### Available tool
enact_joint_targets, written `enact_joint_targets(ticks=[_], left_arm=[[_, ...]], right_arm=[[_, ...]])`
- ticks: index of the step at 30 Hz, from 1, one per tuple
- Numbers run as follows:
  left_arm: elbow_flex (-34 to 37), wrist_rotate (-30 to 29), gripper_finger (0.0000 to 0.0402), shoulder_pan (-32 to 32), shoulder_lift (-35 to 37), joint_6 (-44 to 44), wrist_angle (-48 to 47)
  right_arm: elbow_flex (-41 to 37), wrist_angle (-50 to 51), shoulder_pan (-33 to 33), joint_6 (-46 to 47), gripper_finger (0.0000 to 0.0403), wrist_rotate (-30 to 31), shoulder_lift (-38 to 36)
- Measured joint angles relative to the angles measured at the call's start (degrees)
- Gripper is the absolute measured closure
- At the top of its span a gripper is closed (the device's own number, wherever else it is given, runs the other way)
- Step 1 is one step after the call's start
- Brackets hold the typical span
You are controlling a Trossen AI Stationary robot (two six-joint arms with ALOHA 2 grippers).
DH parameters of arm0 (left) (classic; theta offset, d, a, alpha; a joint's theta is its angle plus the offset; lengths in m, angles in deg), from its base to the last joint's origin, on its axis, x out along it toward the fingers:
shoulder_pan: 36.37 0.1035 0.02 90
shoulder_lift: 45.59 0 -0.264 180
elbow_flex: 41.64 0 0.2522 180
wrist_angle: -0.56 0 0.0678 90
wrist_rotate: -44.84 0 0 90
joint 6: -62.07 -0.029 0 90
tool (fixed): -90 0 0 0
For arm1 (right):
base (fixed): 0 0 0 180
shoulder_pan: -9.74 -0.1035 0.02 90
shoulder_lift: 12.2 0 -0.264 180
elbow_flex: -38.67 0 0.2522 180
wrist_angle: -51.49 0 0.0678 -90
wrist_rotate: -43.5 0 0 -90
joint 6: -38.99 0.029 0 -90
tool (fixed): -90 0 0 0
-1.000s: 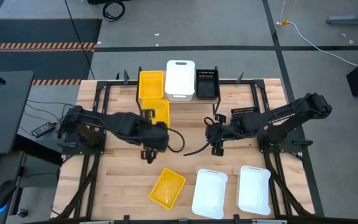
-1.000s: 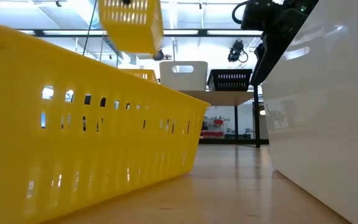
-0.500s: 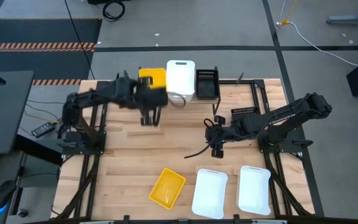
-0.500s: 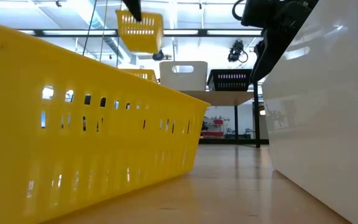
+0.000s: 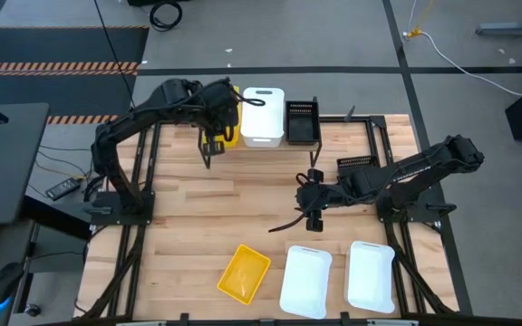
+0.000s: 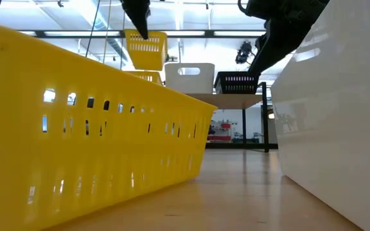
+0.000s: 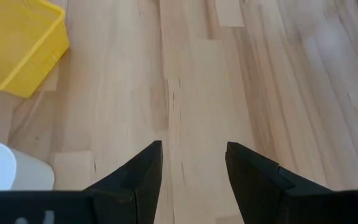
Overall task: Stack baskets on shelf by color
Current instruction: Stack the top yellow basket on the yellow basket on the shelf
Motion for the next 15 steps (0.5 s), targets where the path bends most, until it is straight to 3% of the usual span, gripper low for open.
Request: enact_joint_targets(ticks=[9,15], left_arm=[[0.26,0.98,0.0389,0.75,0.00,-0.62,-0.51],[5.79,-0.74,0.0389,0.16,0.02,0.36,0.38]], right_arm=[[0.00,0.39,0.00,0.47,0.0221,-0.01,0.00],[0.00,0.52,-0.57,0.56,0.0221,-0.02,0.00]])
